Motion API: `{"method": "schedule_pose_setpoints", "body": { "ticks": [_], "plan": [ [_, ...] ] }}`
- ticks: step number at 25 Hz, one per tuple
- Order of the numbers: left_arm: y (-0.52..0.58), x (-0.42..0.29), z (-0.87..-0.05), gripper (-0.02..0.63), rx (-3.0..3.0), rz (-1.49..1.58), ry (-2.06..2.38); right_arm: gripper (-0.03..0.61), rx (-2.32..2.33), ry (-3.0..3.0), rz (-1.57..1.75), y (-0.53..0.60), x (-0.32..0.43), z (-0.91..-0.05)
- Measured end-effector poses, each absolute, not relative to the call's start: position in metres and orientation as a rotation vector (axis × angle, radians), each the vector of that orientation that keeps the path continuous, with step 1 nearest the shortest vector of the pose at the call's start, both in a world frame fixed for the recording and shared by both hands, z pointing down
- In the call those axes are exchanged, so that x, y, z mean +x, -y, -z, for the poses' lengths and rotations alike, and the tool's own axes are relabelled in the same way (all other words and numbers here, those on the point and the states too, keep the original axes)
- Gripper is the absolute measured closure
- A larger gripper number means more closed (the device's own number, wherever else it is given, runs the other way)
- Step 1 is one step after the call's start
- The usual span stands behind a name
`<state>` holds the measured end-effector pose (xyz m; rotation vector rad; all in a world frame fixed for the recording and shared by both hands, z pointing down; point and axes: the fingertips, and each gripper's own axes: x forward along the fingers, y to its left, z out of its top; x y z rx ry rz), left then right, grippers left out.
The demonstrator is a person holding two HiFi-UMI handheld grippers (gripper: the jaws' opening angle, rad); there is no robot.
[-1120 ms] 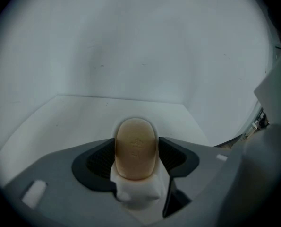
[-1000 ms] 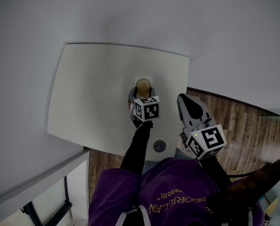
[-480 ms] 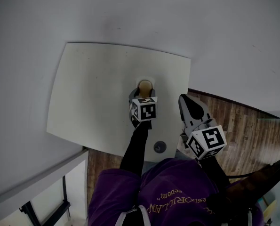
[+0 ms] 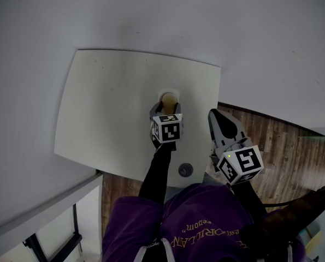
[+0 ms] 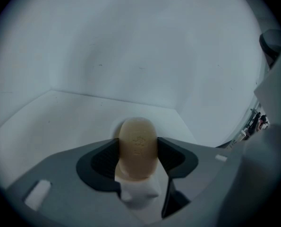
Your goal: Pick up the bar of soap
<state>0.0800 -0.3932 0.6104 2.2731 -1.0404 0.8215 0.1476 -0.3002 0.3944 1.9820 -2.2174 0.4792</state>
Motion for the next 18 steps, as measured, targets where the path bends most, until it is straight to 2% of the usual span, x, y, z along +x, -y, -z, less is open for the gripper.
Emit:
{"method": "schedule_pose_setpoints", "body": {
  "ticks": [8,18],
  "plan": [
    [0.396,0.069,-0.587,0.353,2.34,-0.669,1.134,0.569,1.962,2.23,-0.466,0.3,0.146,-0.392],
    [0.402,0.051,-0.508,0.353,2.451,-0.387,1.285,0.571,1.934,2.275,-0.43,0.305,0.142,-0.382]
  ]
}}
